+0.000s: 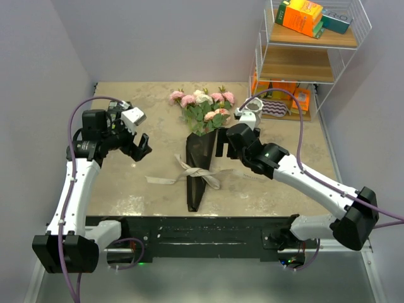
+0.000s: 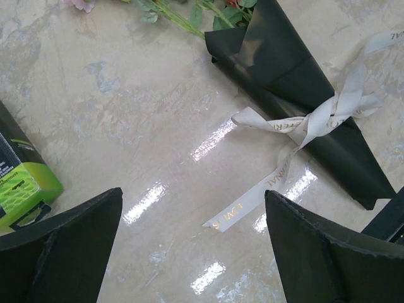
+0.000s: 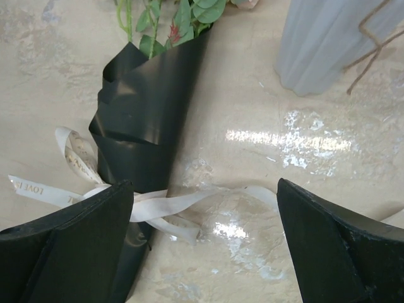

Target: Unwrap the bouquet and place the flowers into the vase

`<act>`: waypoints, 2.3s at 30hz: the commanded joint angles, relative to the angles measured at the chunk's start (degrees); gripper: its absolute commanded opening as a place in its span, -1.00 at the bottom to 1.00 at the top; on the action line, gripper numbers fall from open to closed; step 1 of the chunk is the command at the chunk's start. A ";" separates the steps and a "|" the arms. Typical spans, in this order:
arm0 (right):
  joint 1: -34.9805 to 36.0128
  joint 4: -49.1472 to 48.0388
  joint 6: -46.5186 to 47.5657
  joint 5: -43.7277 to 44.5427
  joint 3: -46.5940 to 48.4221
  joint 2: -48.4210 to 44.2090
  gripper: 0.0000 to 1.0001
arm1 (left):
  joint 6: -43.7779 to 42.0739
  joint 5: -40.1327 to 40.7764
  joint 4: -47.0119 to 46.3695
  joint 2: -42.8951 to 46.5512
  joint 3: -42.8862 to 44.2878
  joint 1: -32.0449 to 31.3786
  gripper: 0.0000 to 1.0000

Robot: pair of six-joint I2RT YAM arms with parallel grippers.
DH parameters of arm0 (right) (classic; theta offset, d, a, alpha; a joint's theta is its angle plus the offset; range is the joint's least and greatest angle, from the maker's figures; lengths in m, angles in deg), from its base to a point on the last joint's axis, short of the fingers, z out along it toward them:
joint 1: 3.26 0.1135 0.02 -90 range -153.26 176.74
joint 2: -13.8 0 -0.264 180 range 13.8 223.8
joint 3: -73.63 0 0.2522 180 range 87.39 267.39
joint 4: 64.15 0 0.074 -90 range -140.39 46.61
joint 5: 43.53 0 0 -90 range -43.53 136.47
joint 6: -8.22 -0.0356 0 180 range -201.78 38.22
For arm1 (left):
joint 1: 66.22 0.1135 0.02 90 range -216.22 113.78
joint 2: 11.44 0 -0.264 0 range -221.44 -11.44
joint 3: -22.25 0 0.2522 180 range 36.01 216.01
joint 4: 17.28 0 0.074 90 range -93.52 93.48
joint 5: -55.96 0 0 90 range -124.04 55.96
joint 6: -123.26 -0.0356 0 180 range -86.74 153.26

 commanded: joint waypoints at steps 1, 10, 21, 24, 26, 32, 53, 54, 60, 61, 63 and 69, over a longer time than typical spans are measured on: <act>0.17 -1.56 -6.67 1.28 -2.63 1.40 0.98 | -4.92 -4.33 2.75 0.06 -1.11 -0.07 0.98; 0.08 -5.08 -21.35 -1.36 -11.51 5.09 0.91 | -10.21 -8.05 1.80 -4.60 -5.41 -9.71 0.98; -0.01 -9.03 -30.68 0.66 -16.08 7.30 0.87 | -11.26 -5.23 -6.72 -15.49 -9.29 -16.24 0.98; 0.08 -11.50 -32.97 1.28 -17.67 7.12 0.86 | -12.05 -5.14 -8.05 -19.18 -9.99 -17.30 0.98; -0.01 -12.64 -34.37 1.98 -18.46 6.77 0.86 | -12.58 -4.79 -8.58 -20.59 -10.34 -18.09 0.98; 0.08 -12.99 -36.13 2.95 -17.50 9.04 0.84 | -12.32 -3.03 -12.62 -22.61 -11.92 -19.32 0.98; 0.08 -21.43 -39.65 1.27 -18.64 16.79 0.48 | -7.13 5.58 -26.15 -22.62 -17.72 -25.03 0.67; -0.01 -21.17 -40.09 2.32 -18.55 16.87 0.39 | -6.96 6.11 -27.38 -22.18 -18.59 -25.47 0.68; 0.17 -22.49 -41.76 1.98 -18.99 17.75 0.22 | -7.66 8.48 -27.74 -20.77 -19.57 -27.14 0.60; 0.08 -22.23 -41.59 2.07 -18.55 18.01 0.19 | -7.83 9.01 -28.00 -20.86 -19.66 -27.14 0.56; 0.08 -21.52 -41.23 2.42 -17.94 19.16 0.14 | -8.10 9.28 -28.35 -20.77 -19.92 -27.32 0.43; 0.08 -20.91 -41.32 3.48 -18.02 21.44 -0.16 | -8.89 9.89 -28.71 -21.30 -20.36 -27.41 -0.13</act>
